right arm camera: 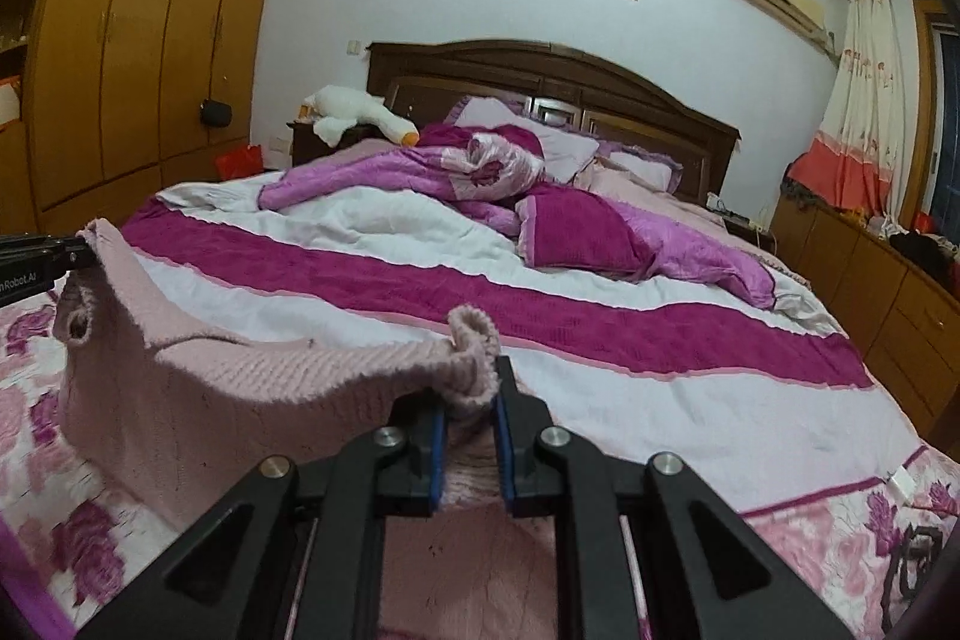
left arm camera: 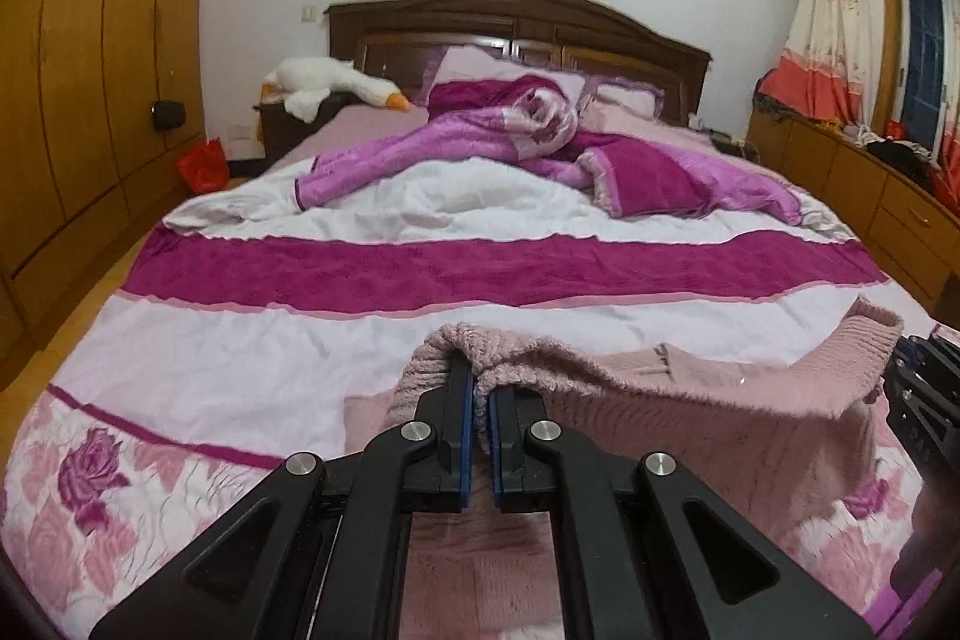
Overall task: Fold small clothes
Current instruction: 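Lift the hem with both tools and fold it up toward the collar, then open both tools to release the folded hem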
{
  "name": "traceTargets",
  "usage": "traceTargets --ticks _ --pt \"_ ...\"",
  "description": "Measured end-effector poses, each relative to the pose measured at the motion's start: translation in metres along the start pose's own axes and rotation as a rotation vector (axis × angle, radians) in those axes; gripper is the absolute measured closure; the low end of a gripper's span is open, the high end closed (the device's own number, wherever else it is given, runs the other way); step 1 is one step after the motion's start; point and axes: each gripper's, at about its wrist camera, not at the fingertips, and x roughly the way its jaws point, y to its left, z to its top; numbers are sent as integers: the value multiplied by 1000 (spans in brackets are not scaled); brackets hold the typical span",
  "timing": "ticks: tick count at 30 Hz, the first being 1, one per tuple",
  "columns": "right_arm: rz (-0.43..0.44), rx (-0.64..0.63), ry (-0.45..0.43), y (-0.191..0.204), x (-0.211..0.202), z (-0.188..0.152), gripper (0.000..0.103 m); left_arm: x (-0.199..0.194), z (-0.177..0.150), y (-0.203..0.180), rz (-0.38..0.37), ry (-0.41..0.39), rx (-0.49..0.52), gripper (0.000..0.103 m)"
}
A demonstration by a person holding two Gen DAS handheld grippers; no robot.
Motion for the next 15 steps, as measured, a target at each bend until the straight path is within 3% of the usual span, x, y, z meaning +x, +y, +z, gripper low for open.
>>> traceTargets --ticks 9,15 --pt "-6 -25 158 8 114 -22 90 113 -16 9 49 169 21 103" --pt "-21 -41 306 10 178 -62 87 181 -39 4 92 347 129 103"
